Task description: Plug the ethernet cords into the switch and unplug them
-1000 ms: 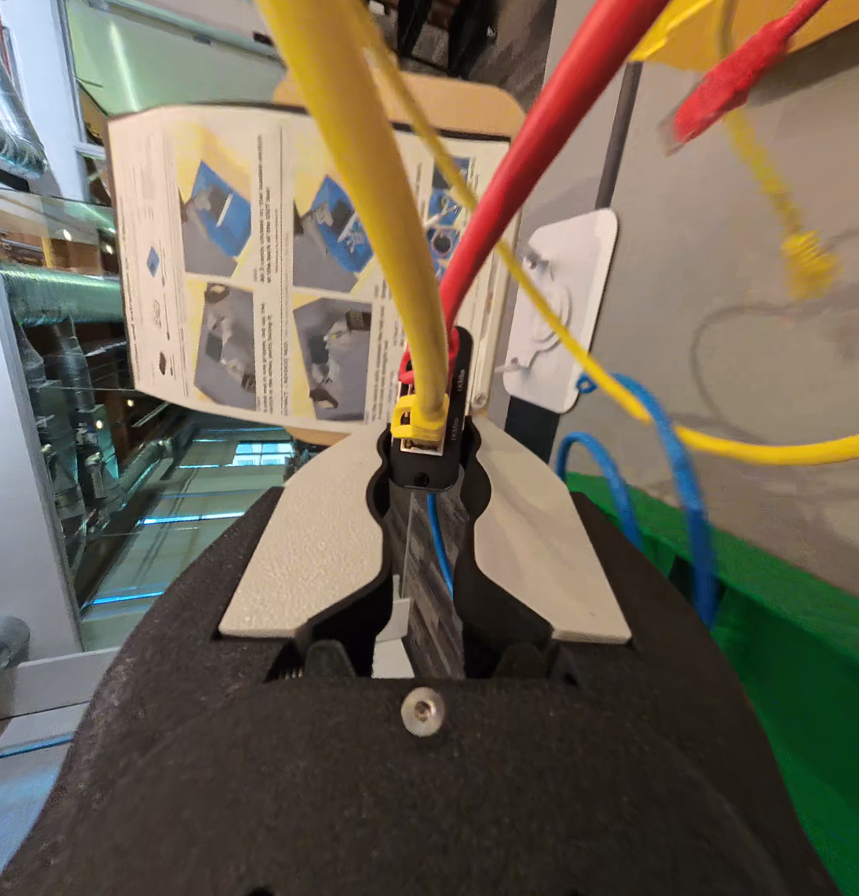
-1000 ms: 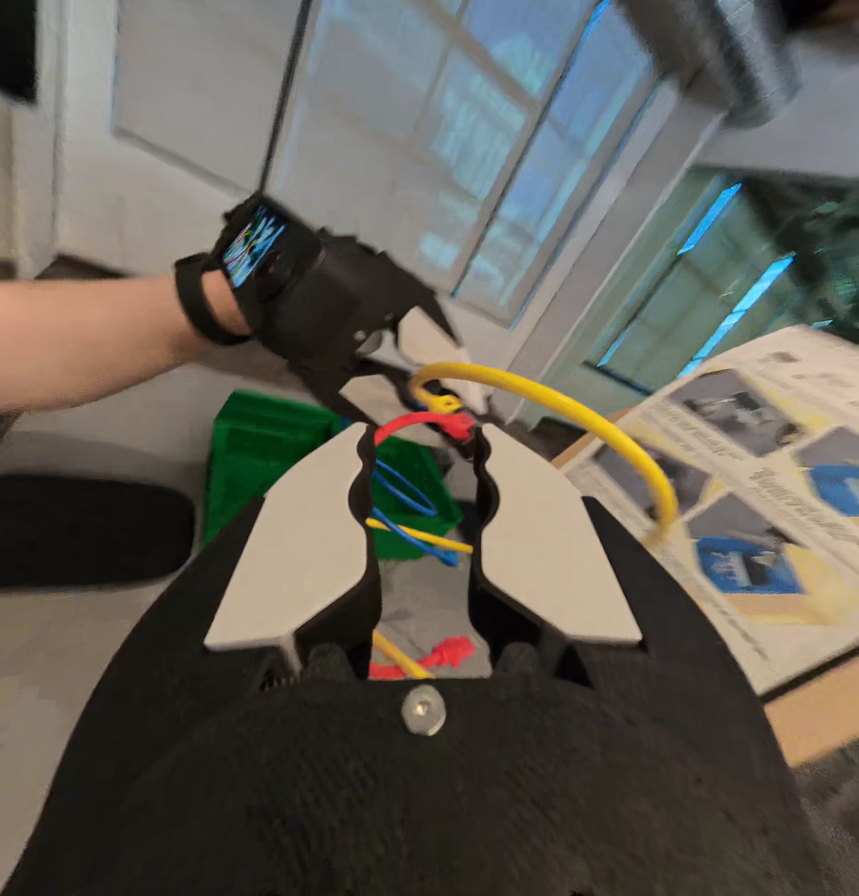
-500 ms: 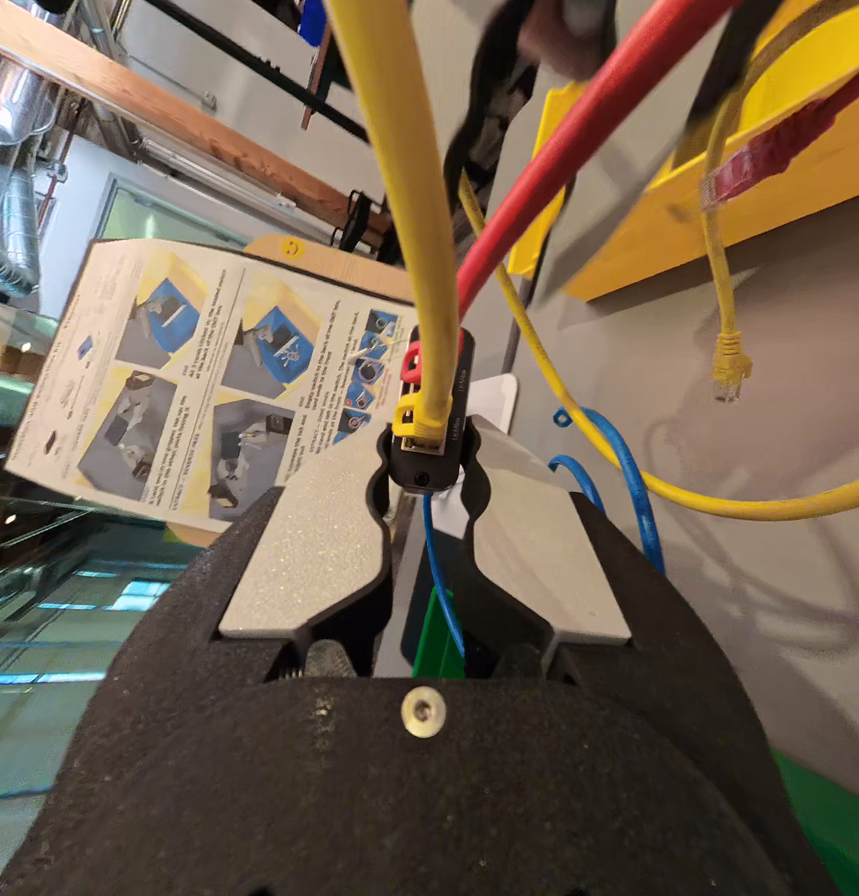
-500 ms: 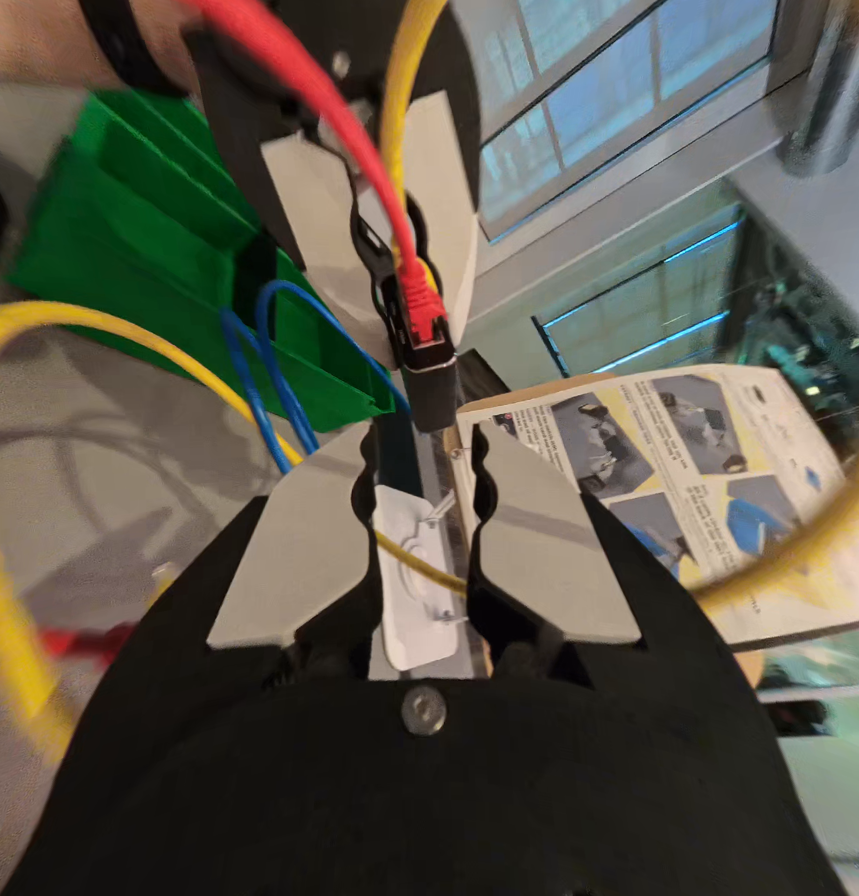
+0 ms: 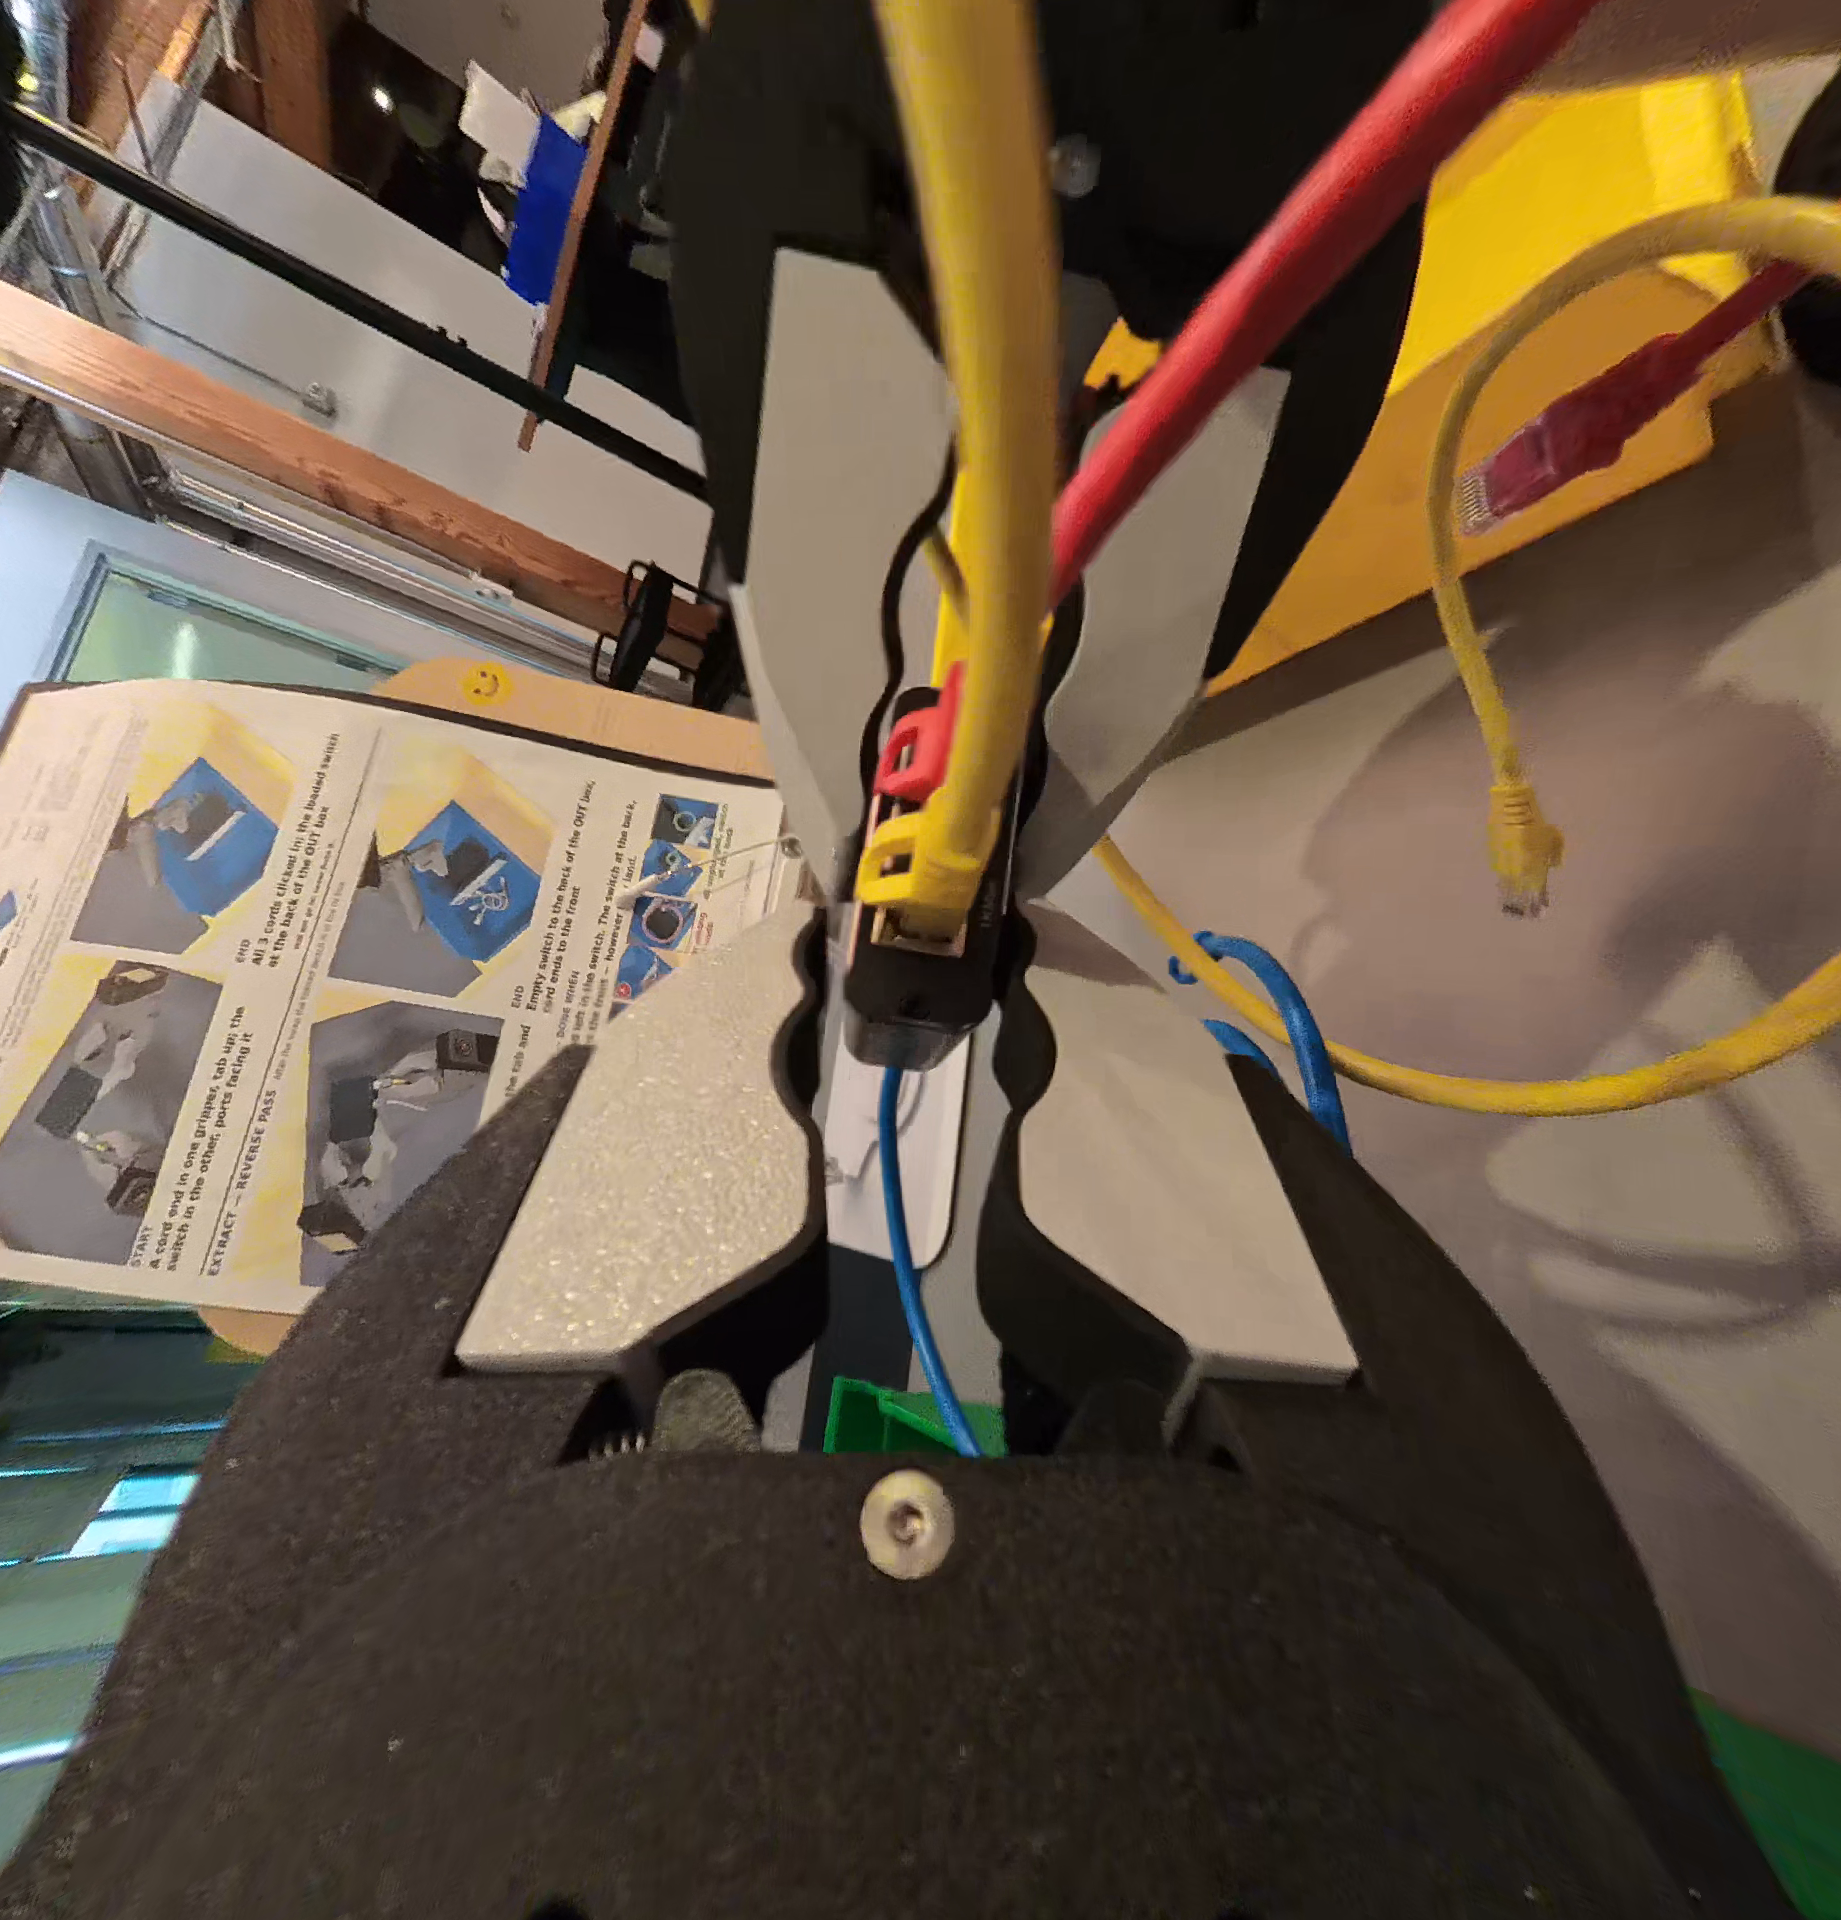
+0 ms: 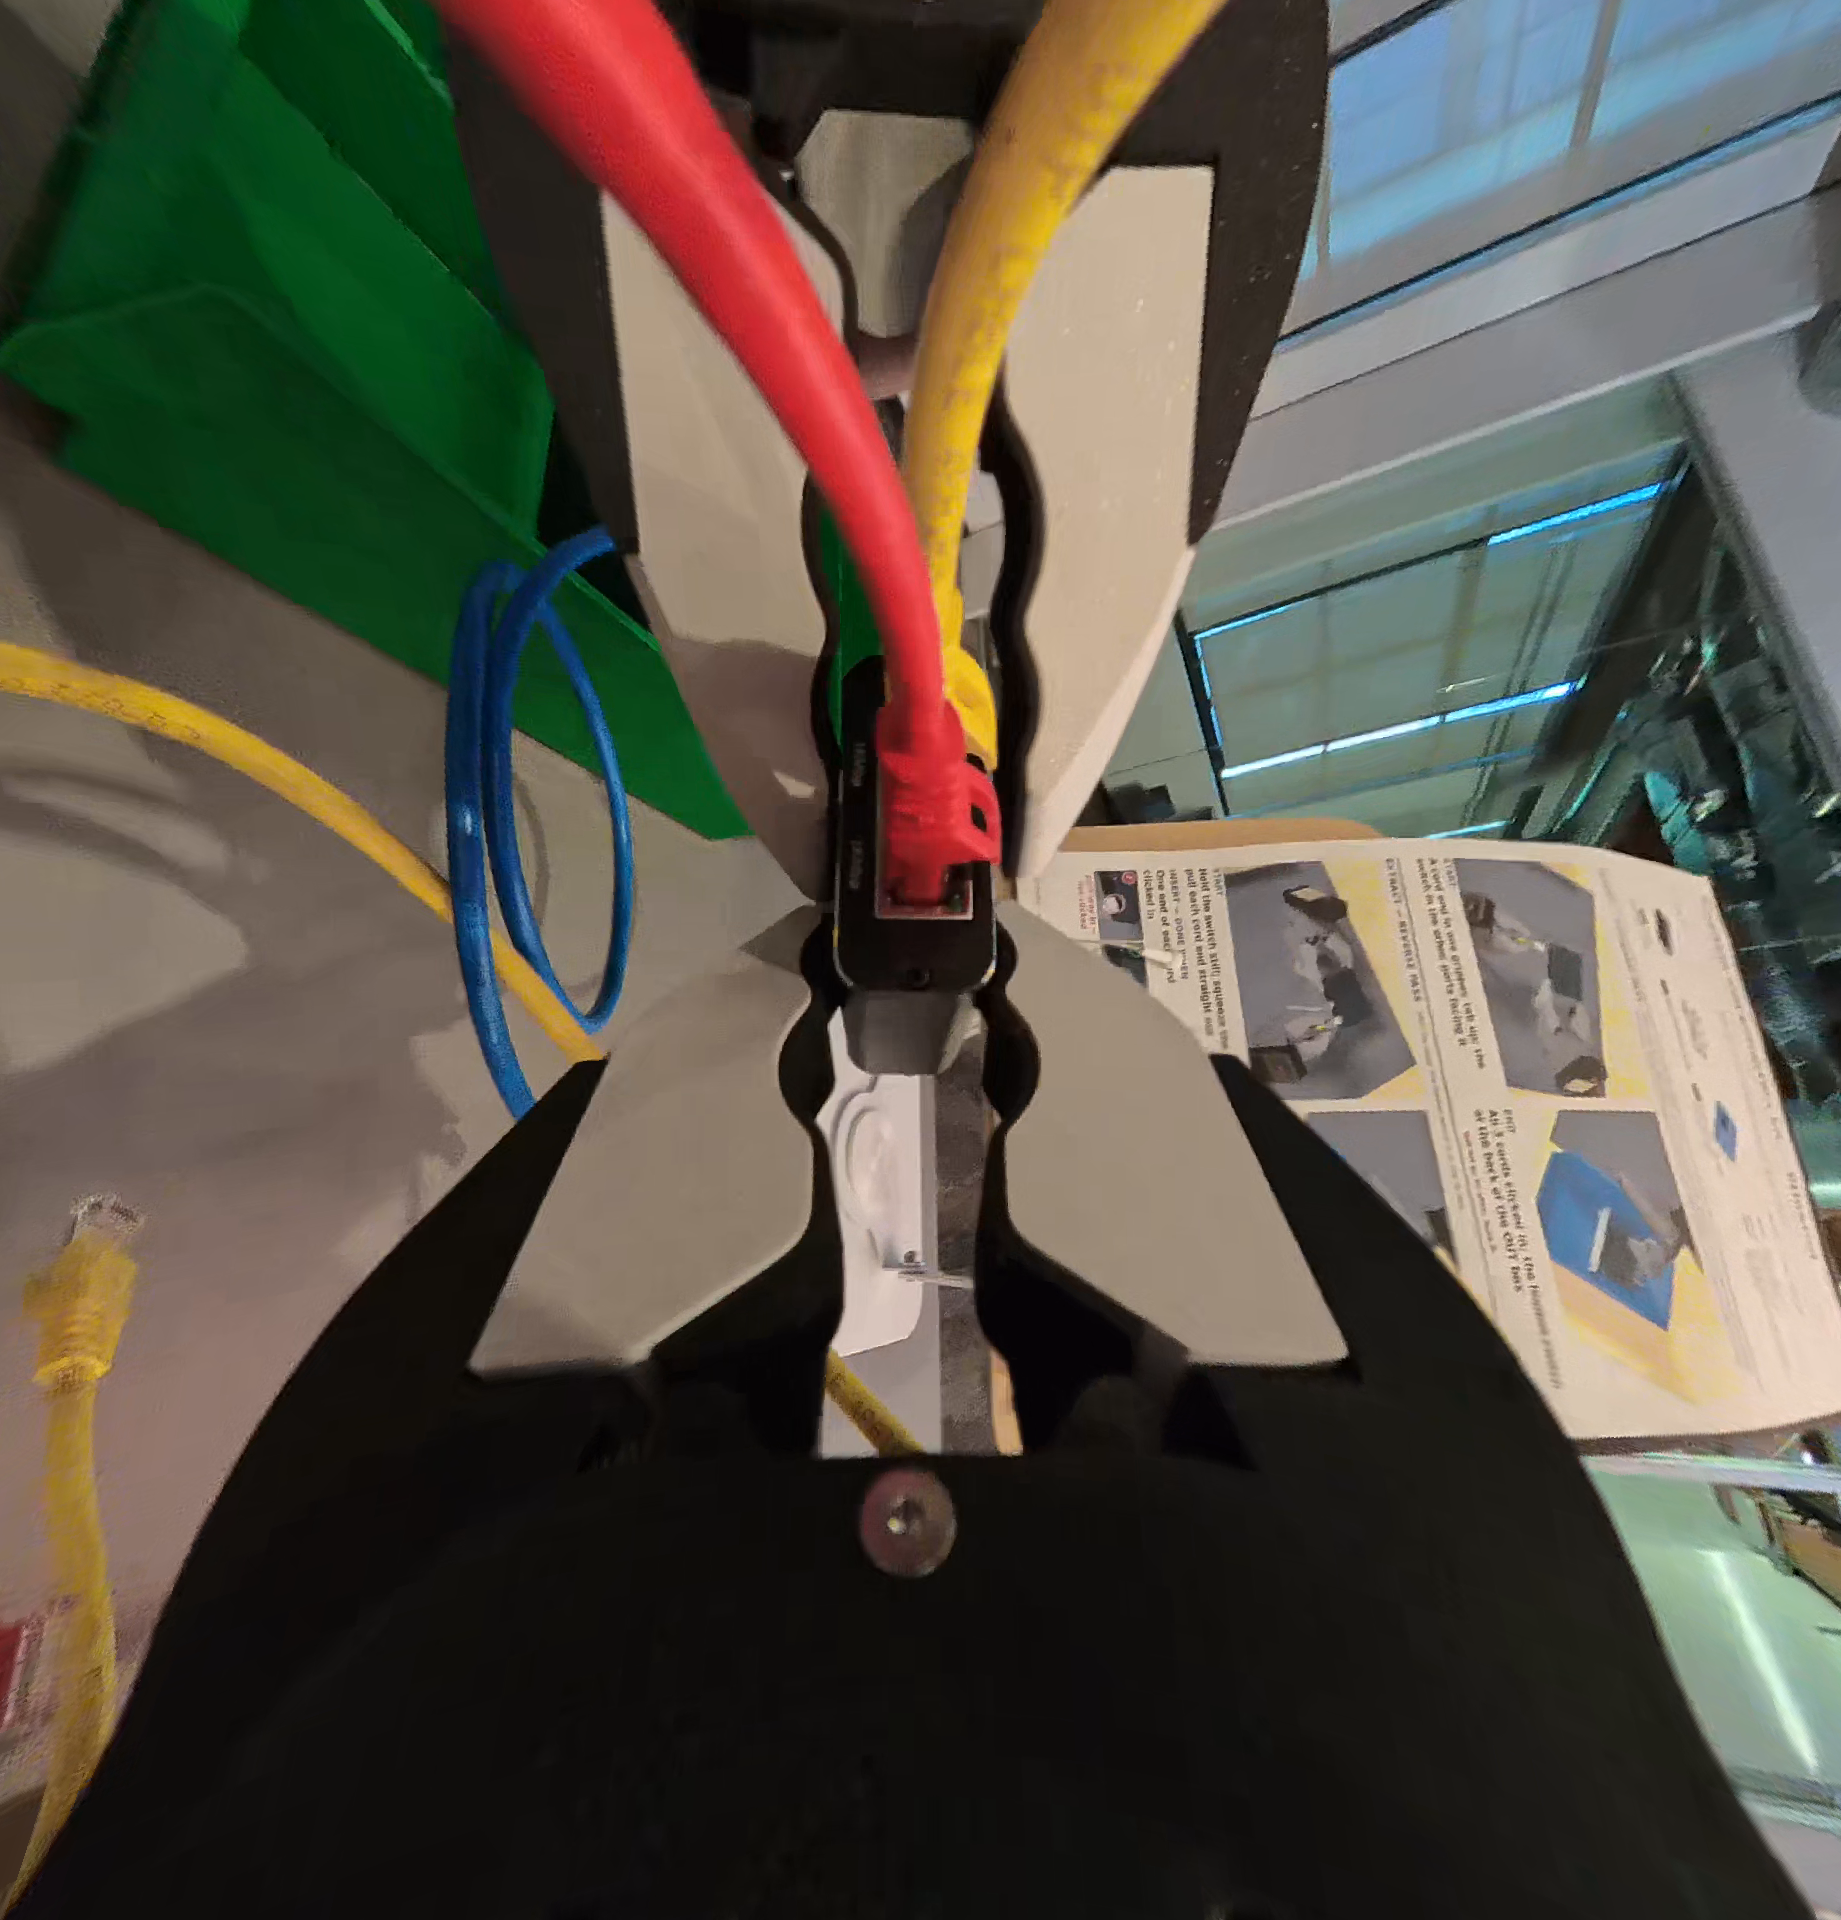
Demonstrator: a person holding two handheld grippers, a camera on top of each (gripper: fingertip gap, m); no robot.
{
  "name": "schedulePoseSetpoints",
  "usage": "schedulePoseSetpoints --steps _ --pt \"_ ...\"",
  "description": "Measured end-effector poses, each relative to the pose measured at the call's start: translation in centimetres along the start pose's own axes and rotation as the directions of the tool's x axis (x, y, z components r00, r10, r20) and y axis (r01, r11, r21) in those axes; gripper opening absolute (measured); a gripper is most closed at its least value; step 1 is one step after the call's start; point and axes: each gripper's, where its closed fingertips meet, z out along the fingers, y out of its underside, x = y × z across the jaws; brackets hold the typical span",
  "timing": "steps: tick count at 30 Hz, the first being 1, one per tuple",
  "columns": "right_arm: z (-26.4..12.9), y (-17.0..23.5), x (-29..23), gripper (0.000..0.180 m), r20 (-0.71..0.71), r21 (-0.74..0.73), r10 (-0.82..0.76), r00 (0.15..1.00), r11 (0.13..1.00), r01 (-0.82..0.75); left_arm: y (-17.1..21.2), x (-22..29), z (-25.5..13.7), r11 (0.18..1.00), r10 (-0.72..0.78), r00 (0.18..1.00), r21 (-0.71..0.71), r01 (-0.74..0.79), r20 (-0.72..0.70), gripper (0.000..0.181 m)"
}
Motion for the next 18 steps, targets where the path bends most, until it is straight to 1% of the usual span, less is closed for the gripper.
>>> schedulePoseSetpoints --steps 2,4,6,8,9,10,11,13,14,15,16,17,18 --pt "-0.7 0.1 0.5 0.026 -0.021 0.014 -0.004 1.0 1.0 0.005 -0.2 -0.8 -0.5 0.999 -0.031 0.999 0.024 0.03 0.031 0.038" --pt "-1.3 0.0 1.0 0.026 -0.028 0.069 0.028 0.999 0.997 -0.026 0.0 -1.5 -1.2 0.996 -0.082 0.996 0.049 0.08 0.043 0.045" --pt "-2.1 -0.7 1.7 0.026 -0.041 0.169 0.086 0.995 0.982 -0.078 0.0 -1.9 -1.5 0.987 -0.133 0.99 0.1 0.128 0.045 0.053" --pt "-2.9 -1.7 2.1 0.026 -0.022 0.283 0.148 0.989 0.949 -0.136 -0.7 -1.7 -1.6 0.976 -0.167 0.986 0.15 0.16 0.031 0.056" --pt "-3.2 -2.1 2.2 0.026 -0.012 0.329 0.172 0.985 0.931 -0.158 -1.4 -1.5 -1.5 0.968 -0.184 0.983 0.176 0.178 0.02 0.061" --pt "-3.4 -2.4 2.3 0.026 -0.004 0.361 0.186 0.982 0.916 -0.172 -2.1 -1.4 -1.3 0.96 -0.204 0.979 0.197 0.198 0.011 0.071" --pt "-3.6 -2.7 2.2 0.026 0.011 0.389 0.188 0.982 0.904 -0.178 -2.6 -1.2 -1.1 0.958 -0.214 0.977 0.197 0.209 0.002 0.077" --pt "-4.0 -3.2 1.8 0.026 0.039 0.434 0.176 0.984 0.884 -0.176 -3.0 -0.6 -0.3 0.967 -0.197 0.98 0.162 0.194 0.0 0.081" --pt "-4.1 -3.3 1.6 0.026 0.06 0.443 0.181 0.982 0.876 -0.189 -3.0 -0.3 0.0 0.973 -0.18 0.984 0.146 0.177 0.004 0.077" --pt "-4.2 -3.5 1.3 0.027 0.107 0.451 0.195 0.975 0.864 -0.222 -2.8 -0.1 0.3 0.98 -0.153 0.988 0.131 0.15 0.012 0.065" --pt "-4.4 -3.7 0.9 0.026 0.155 0.463 0.207 0.966 0.848 -0.257 -2.6 0.2 0.6 0.988 -0.105 0.994 0.116 0.102 0.026 0.037" --pt "-4.5 -3.8 0.8 0.026 0.18 0.474 0.219 0.959 0.835 -0.279 -2.6 0.1 0.7 0.991 -0.066 0.996 0.12 0.059 0.059 0.031" --pt "-4.5 -3.8 0.8 0.027 0.185 0.483 0.232 0.955 0.825 -0.294 -2.6 0.1 0.7 0.991 -0.061 0.996 0.123 0.052 0.069 0.031"
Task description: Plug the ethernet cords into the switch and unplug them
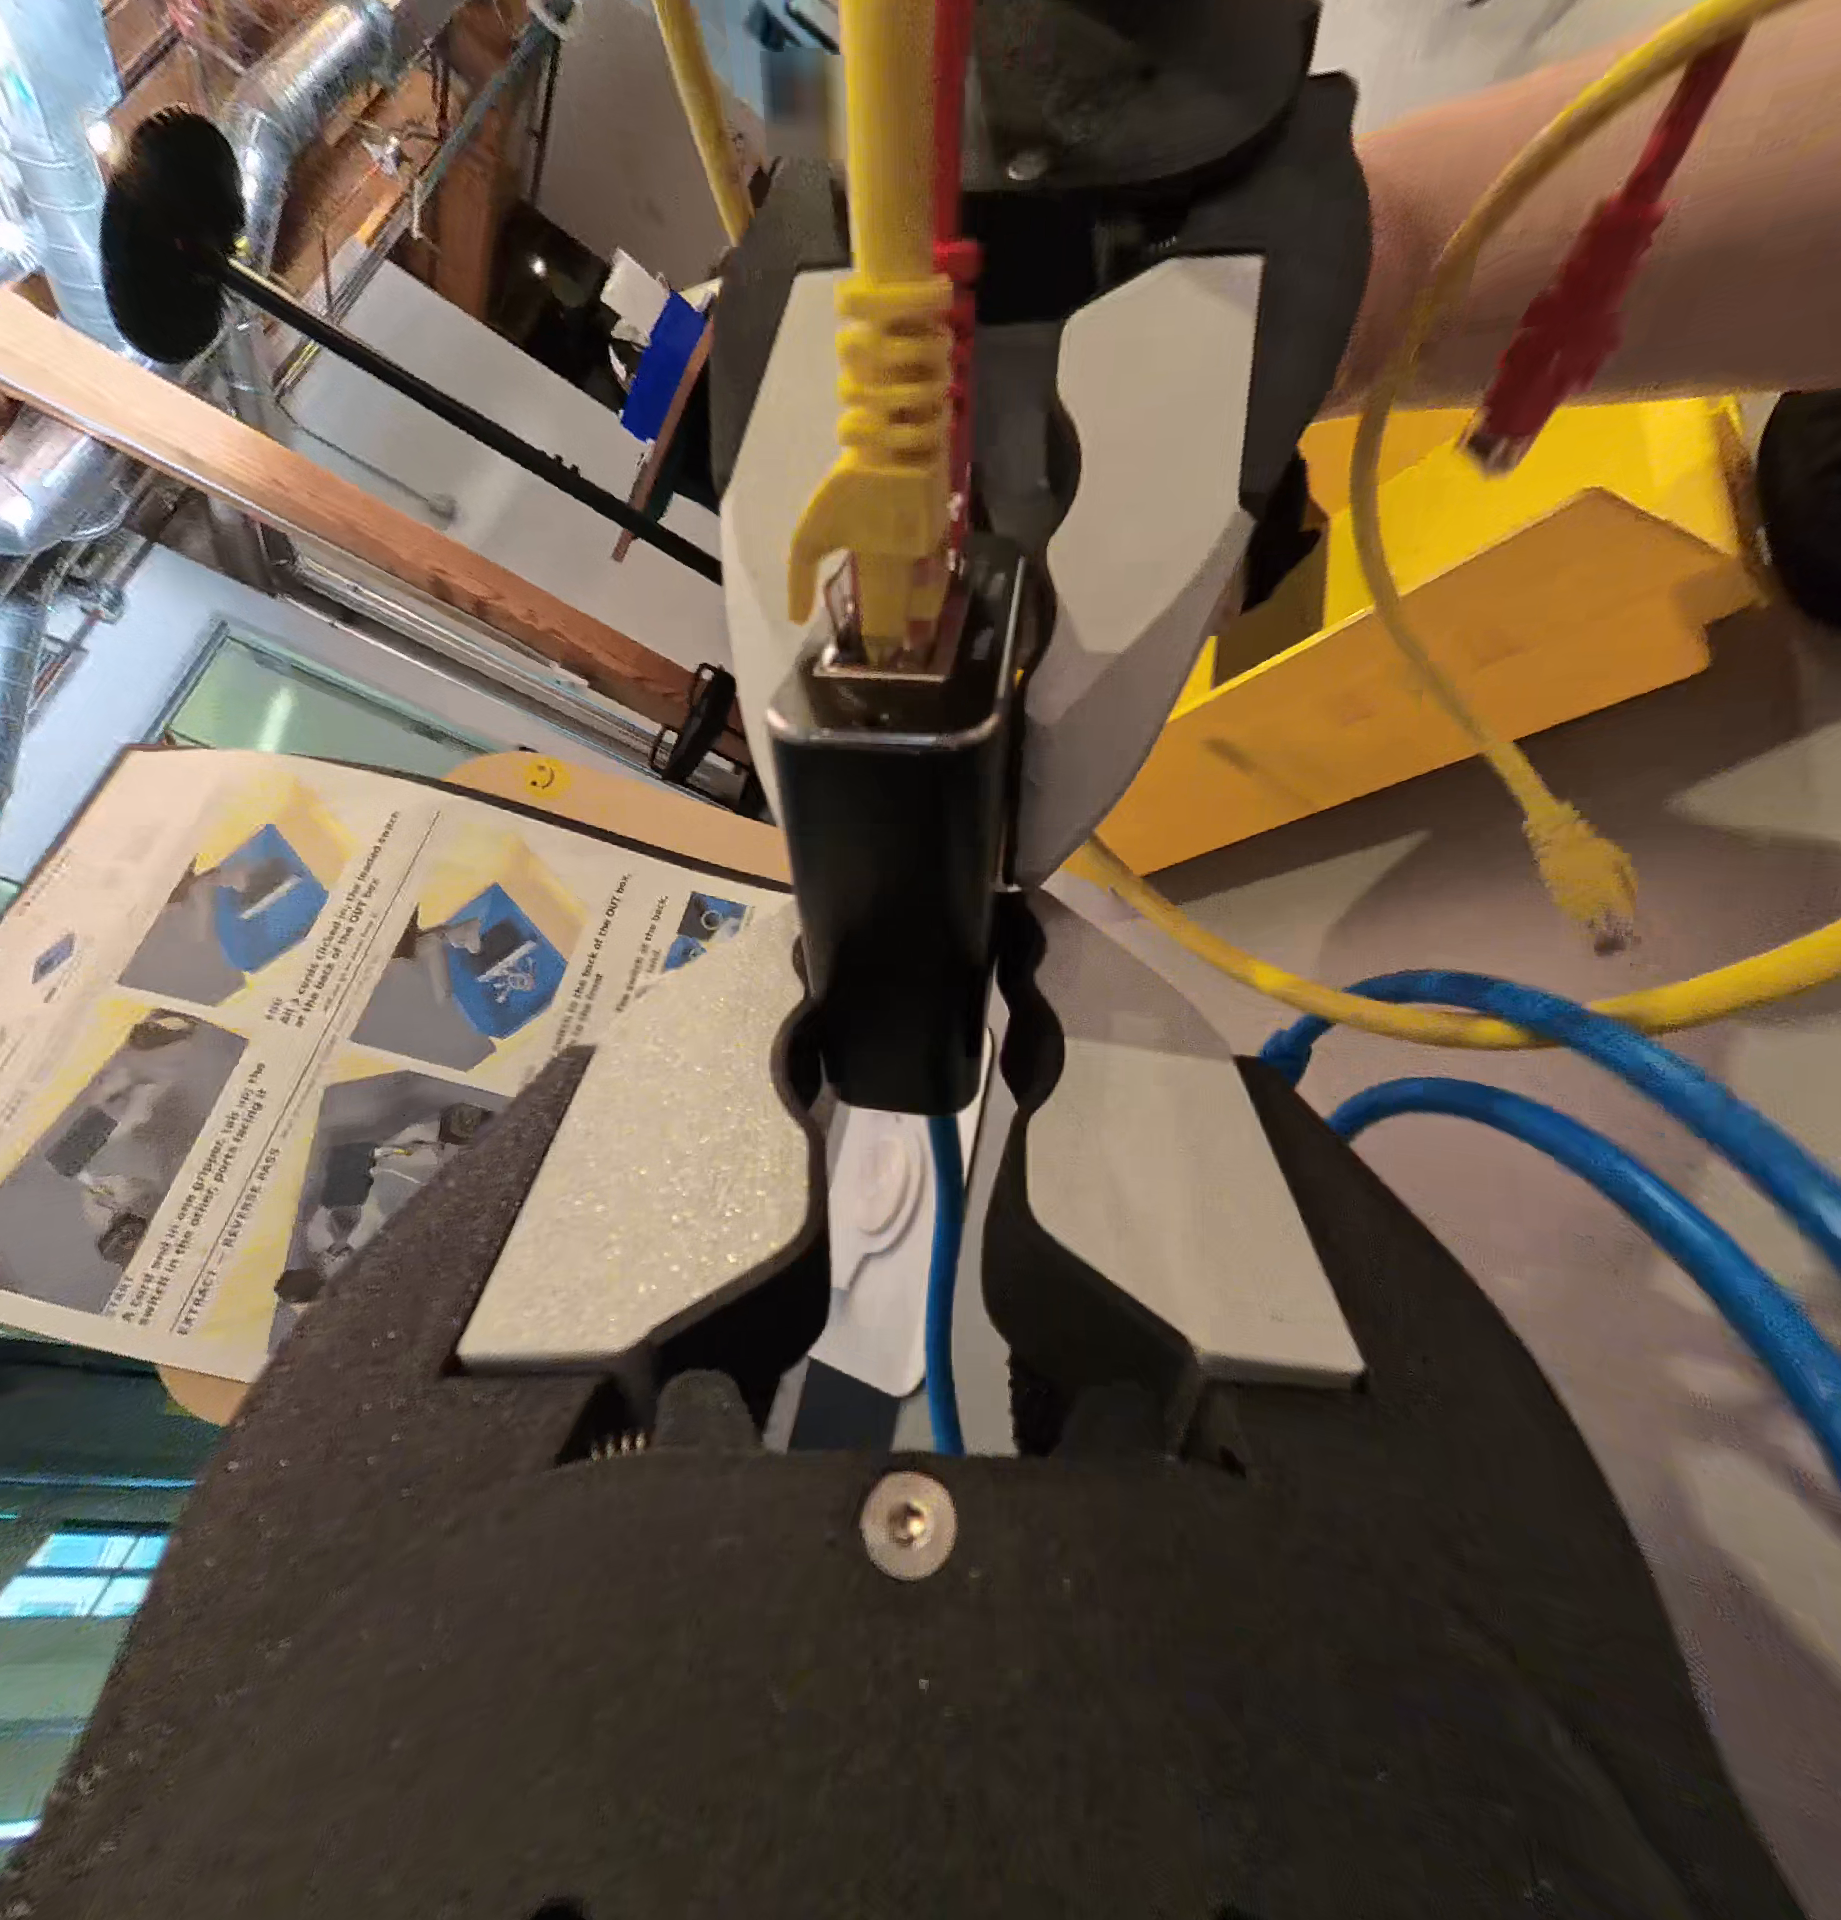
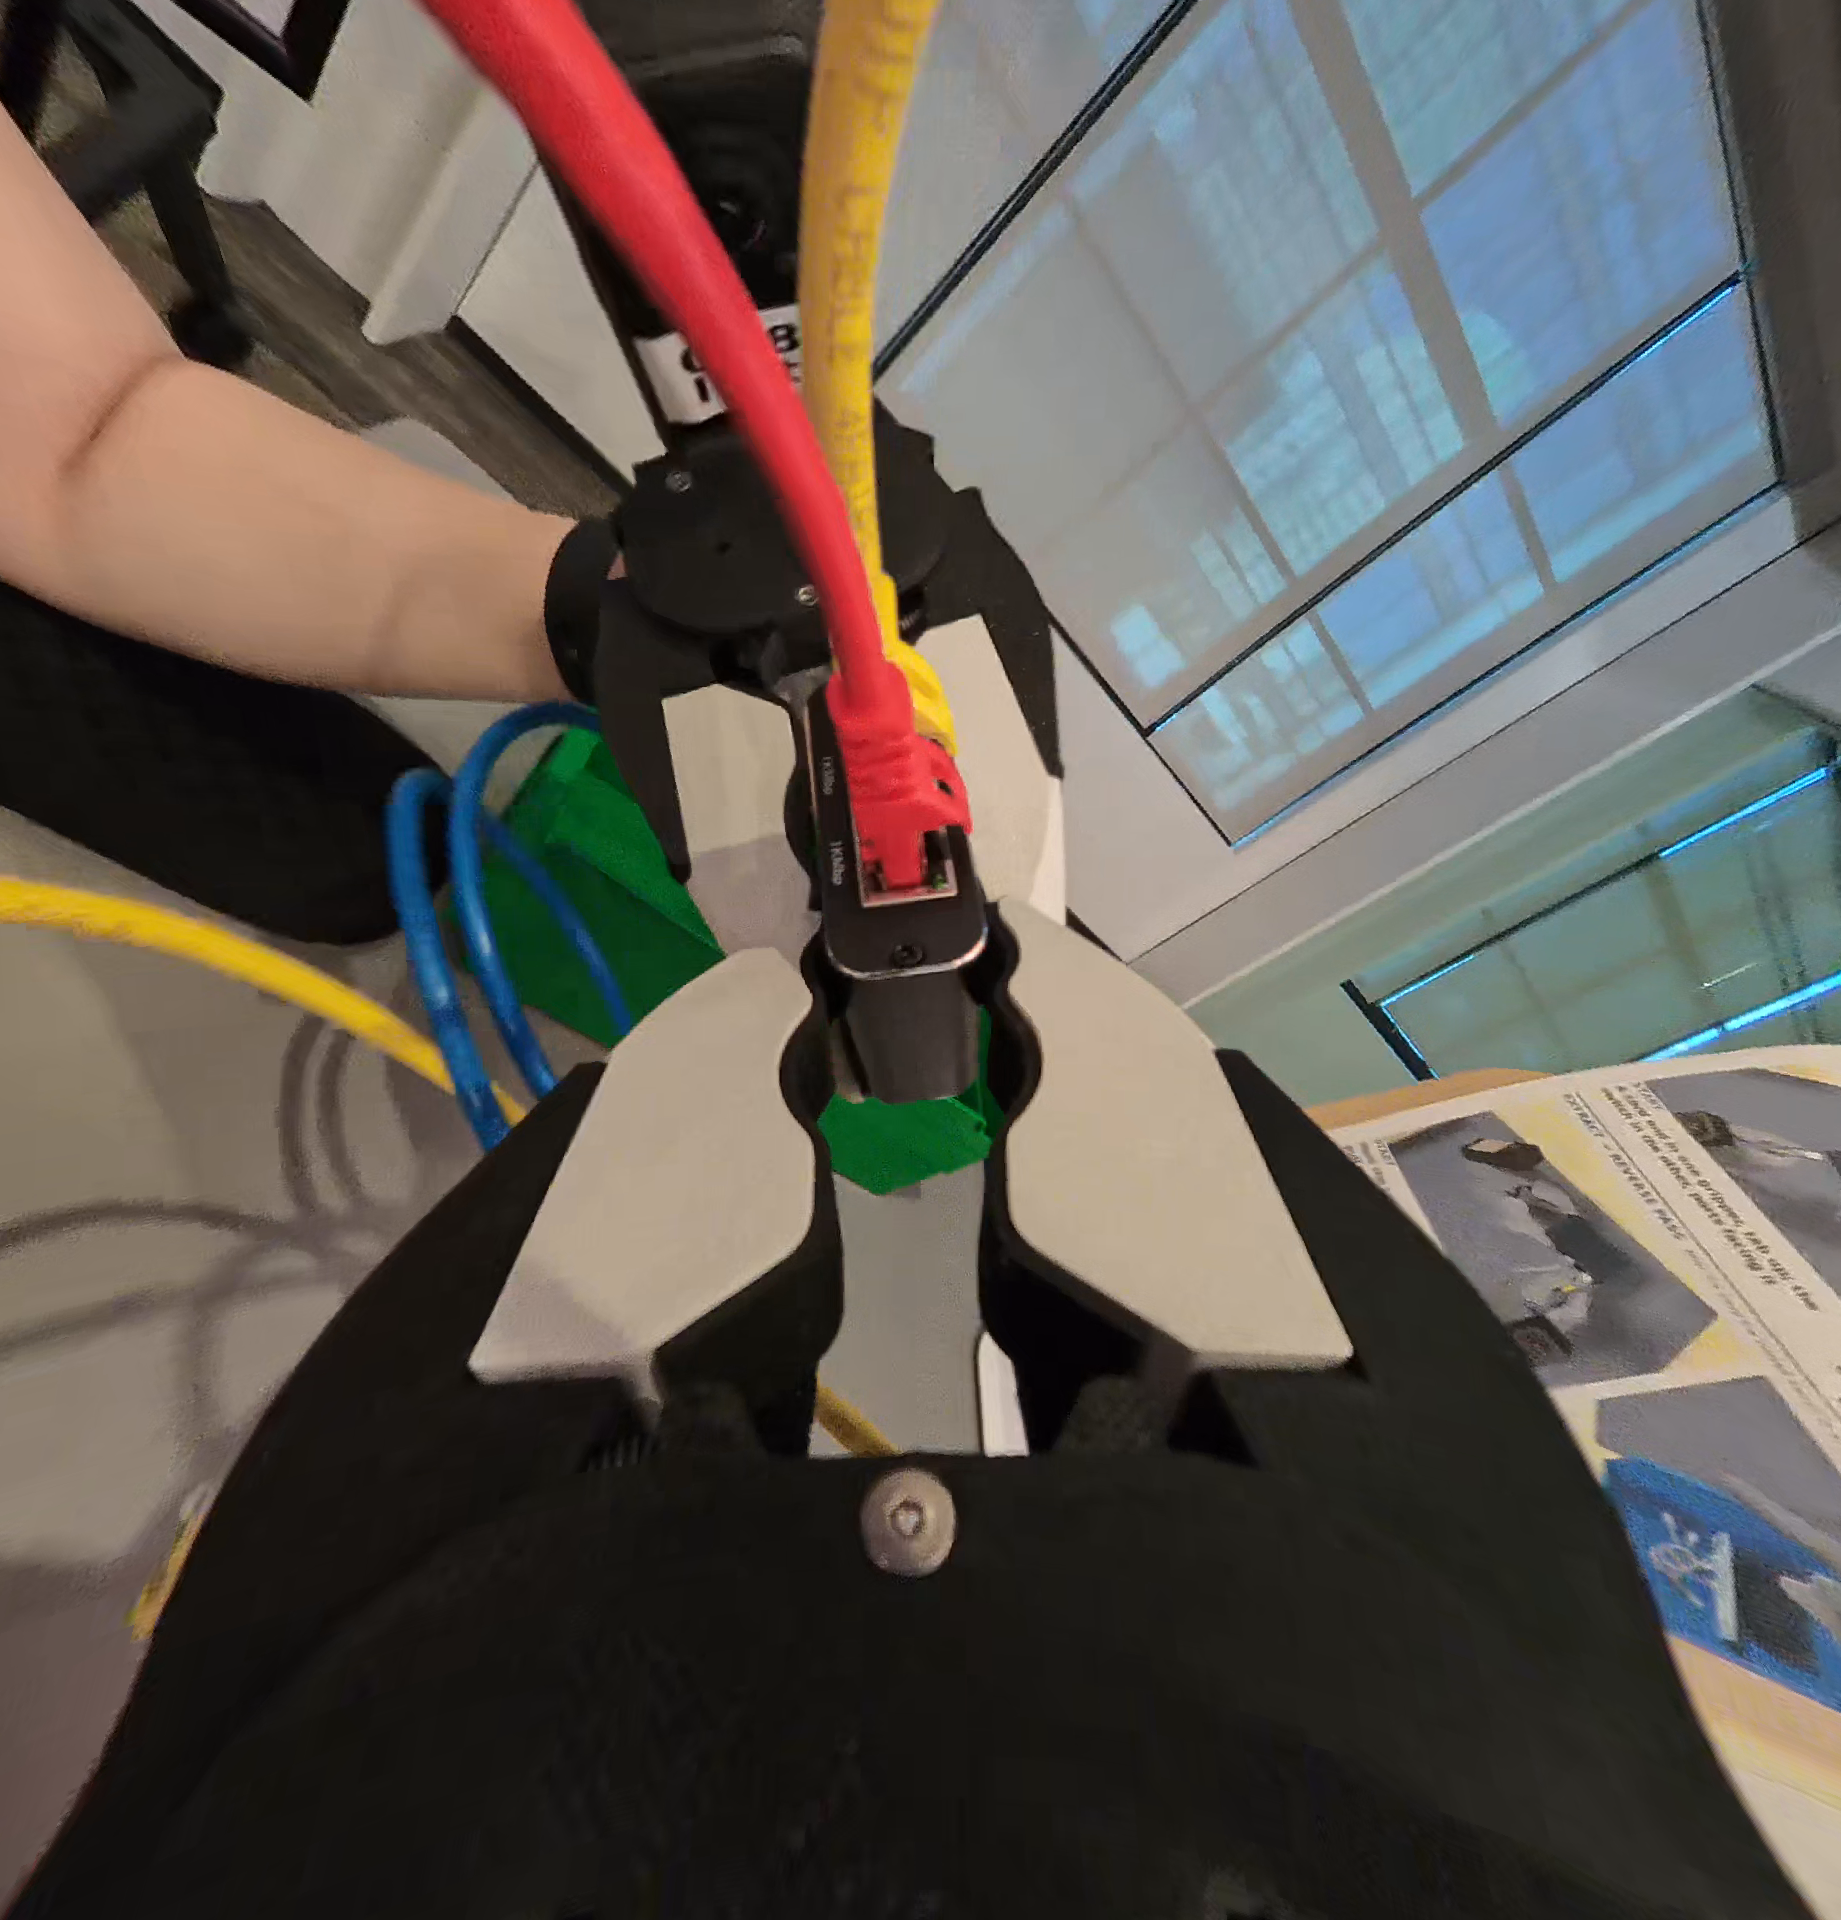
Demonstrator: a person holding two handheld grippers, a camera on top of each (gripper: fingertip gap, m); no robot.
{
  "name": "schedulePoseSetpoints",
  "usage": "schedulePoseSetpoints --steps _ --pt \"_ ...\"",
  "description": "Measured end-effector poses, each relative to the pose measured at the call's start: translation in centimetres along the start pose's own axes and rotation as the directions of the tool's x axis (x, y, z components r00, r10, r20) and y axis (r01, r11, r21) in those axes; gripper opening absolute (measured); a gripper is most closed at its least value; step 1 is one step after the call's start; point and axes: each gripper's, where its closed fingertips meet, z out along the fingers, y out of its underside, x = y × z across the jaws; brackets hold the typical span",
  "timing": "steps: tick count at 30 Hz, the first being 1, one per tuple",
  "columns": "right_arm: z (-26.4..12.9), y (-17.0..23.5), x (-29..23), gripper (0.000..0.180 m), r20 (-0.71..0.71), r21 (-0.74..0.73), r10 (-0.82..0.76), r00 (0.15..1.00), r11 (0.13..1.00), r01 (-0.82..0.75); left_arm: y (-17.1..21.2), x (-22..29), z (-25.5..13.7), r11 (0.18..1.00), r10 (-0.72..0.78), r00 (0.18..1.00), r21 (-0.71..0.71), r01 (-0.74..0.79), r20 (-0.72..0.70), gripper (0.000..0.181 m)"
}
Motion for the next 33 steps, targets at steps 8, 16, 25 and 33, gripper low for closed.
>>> schedulePoseSetpoints --steps 8,16,25,33 --pt "-0.3 0.3 1.0 0.041 -0.069 -0.066 -0.051 0.996 0.997 0.046 2.2 -0.6 0.0 0.993 -0.008 1.0 -0.115 0.008 0.002 0.026" --pt "-0.2 -1.0 -0.4 0.026 -0.005 -0.085 -0.176 0.984 0.981 0.175 -1.3 -0.9 -0.6 0.998 -0.018 0.998 0.062 0.014 0.065 0.057" --pt "0.1 -2.0 -0.8 0.027 -0.001 -0.016 -0.176 0.984 0.984 0.176 -1.0 -1.0 -0.1 0.993 0.112 0.98 0.027 -0.118 0.164 0.037" --pt "0.2 -1.5 -0.8 0.027 0.001 -0.015 -0.159 0.987 0.987 0.159 -0.6 -1.0 0.1 0.994 0.106 0.983 -0.002 -0.106 0.151 0.038"
